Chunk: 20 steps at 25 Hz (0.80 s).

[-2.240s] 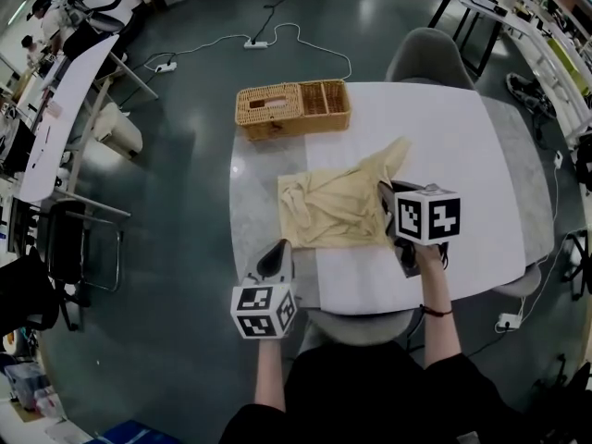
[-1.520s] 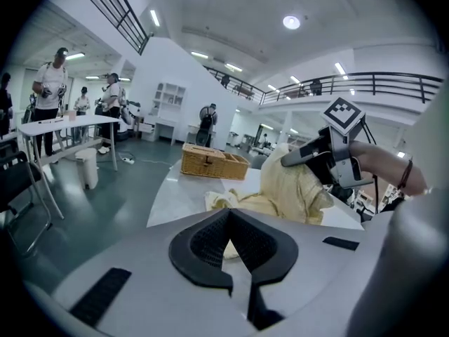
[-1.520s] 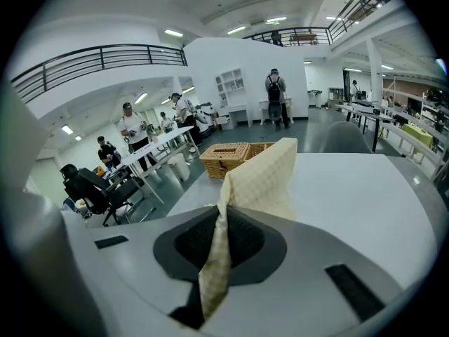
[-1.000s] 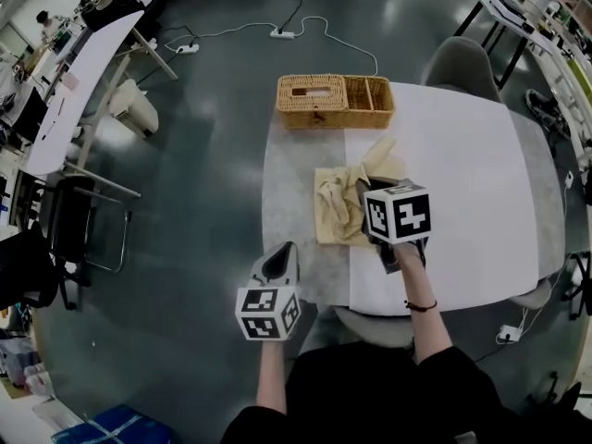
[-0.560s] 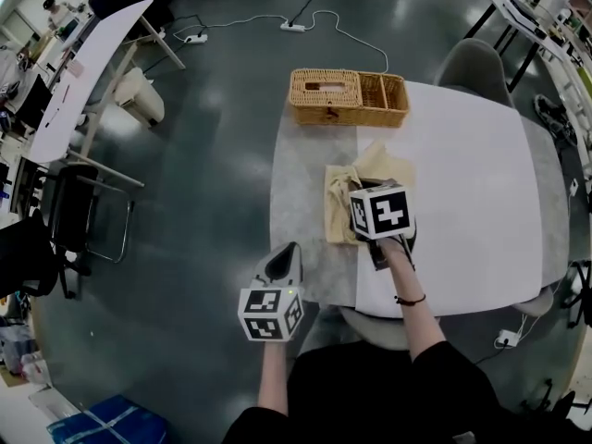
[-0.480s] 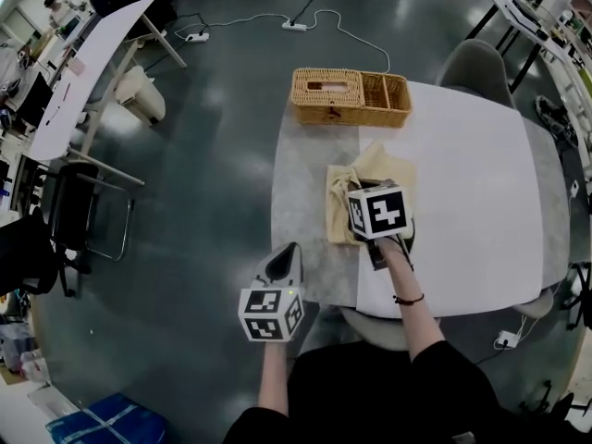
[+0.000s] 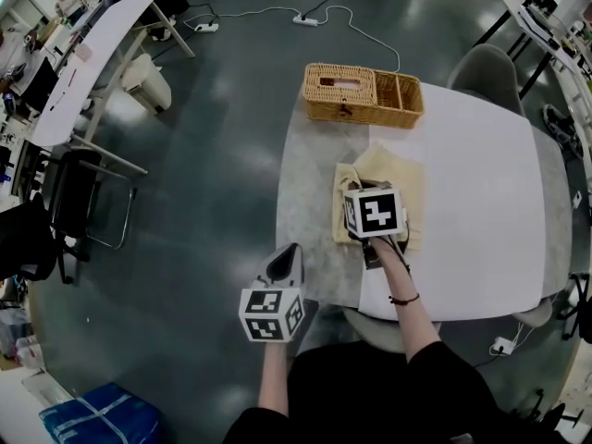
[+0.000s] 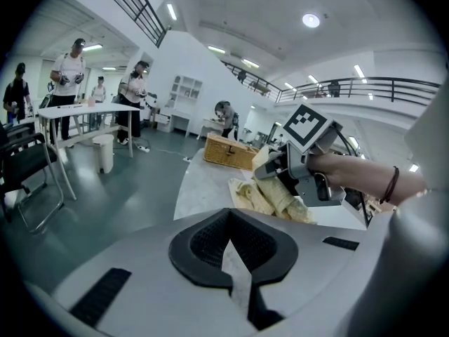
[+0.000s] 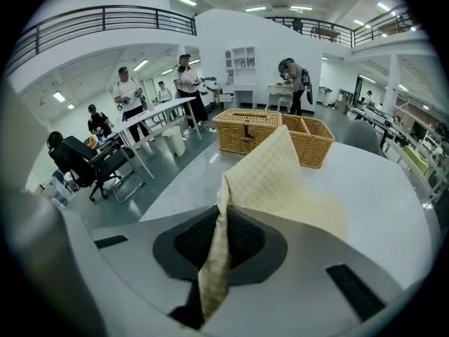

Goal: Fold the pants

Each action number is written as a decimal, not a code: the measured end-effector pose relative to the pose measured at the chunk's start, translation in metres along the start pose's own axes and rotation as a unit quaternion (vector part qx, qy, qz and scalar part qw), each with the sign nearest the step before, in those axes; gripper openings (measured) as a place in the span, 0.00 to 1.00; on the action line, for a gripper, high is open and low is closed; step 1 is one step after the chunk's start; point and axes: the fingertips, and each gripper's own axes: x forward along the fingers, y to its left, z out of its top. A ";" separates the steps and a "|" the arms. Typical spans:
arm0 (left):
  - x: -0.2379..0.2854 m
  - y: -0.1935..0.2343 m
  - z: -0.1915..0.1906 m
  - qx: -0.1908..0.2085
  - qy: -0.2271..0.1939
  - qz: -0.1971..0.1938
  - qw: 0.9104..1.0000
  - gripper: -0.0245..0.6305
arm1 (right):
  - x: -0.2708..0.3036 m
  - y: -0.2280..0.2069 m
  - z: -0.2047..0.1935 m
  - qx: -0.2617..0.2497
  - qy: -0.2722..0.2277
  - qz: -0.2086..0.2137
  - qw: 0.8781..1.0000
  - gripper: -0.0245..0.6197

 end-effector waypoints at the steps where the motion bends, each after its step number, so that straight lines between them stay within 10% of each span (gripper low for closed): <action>1: 0.000 0.000 0.000 -0.001 0.000 0.000 1.000 0.05 | 0.001 0.000 0.000 0.005 -0.002 0.001 1.000 0.09; 20: -0.003 0.002 -0.006 -0.013 0.001 0.011 1.000 0.05 | 0.013 0.032 0.005 0.031 -0.048 0.030 0.998 0.31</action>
